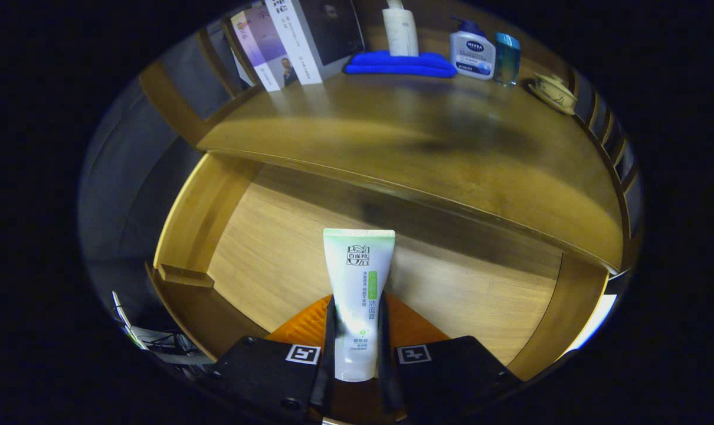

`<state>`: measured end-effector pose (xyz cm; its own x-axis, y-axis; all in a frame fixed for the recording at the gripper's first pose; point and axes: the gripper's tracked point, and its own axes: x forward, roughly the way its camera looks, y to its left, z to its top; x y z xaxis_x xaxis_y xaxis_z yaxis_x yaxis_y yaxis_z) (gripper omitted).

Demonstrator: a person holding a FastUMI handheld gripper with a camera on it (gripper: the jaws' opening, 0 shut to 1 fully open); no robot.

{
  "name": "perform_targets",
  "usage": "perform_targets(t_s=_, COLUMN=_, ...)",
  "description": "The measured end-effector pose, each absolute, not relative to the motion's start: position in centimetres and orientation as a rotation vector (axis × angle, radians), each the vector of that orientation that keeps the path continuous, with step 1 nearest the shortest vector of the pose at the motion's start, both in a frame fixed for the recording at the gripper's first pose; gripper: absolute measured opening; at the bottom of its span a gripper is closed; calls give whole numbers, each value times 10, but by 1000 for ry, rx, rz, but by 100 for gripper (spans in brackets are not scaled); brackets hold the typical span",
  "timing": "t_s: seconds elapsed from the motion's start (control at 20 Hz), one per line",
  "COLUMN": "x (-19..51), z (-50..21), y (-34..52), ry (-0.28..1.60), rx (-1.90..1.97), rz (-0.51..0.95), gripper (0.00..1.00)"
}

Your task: Pull open the drawer, take out the items inside it, and place them on the countertop above the cabinet.

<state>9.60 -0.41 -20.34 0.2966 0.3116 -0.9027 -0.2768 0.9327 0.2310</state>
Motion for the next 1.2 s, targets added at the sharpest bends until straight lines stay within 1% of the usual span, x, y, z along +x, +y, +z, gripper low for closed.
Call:
perform_targets(t_s=0.25, x=94, z=-163, y=3, ry=1124, rx=54, rz=437, gripper=33)
perform_targets(t_s=0.55, x=117, z=-106, y=1, ry=1004, rx=139, rz=450, gripper=33)
perform_targets(t_s=0.7, x=143, z=-89, y=-9, ry=956, rx=183, rz=403, gripper=33)
perform_targets(t_s=0.8, x=170, z=-82, y=-24, ry=920, rx=201, rz=341, gripper=33)
perform_targets(t_s=0.95, x=203, z=-88, y=-46, ry=895, rx=189, rz=243, gripper=33)
perform_targets(t_s=1.2, x=247, z=-103, y=-60, ry=916, rx=317, rz=126, gripper=33)
